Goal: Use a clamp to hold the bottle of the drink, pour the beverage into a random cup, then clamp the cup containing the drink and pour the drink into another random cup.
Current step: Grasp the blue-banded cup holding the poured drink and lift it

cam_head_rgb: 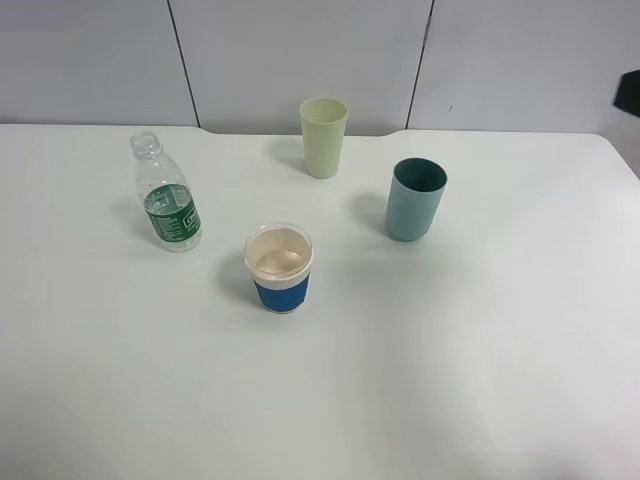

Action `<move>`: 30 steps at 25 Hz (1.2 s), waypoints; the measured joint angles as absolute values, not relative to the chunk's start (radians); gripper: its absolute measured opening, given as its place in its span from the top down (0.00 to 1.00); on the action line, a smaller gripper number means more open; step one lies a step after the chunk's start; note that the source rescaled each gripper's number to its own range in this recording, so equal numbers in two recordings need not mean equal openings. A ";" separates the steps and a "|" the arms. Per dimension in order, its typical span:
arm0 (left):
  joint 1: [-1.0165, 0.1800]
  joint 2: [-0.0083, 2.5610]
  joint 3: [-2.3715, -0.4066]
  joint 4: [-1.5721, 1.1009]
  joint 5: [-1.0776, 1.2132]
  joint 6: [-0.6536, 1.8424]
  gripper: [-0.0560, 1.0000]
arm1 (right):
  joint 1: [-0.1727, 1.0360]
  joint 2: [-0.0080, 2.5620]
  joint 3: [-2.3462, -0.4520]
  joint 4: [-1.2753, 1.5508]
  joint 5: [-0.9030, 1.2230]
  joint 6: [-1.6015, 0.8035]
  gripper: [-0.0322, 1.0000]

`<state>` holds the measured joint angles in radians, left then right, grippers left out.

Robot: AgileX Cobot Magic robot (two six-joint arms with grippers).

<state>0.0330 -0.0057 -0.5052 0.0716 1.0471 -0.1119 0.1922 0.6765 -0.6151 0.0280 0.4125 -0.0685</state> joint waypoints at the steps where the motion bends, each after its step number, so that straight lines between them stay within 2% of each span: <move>1: 0.033 -0.006 -0.505 0.072 1.047 -0.112 0.00 | 0.218 0.705 -0.615 0.017 0.391 -0.068 0.00; 12: 0.033 -0.006 -0.505 0.072 1.047 -0.112 0.00 | 0.528 0.968 -0.616 -0.040 0.234 -0.057 0.00; 18: 0.033 -0.006 -0.505 0.072 1.047 -0.112 0.00 | 0.684 1.057 -0.616 -0.046 0.229 -0.042 0.00; 30: 0.033 -0.006 -0.505 0.072 1.047 -0.112 0.00 | 0.842 1.127 -0.577 -0.073 0.221 -0.041 0.00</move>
<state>0.0330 -0.0057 -0.5052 0.0716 1.0471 -0.1119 0.8417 1.1271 -0.5774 -0.0729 0.2212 -0.0414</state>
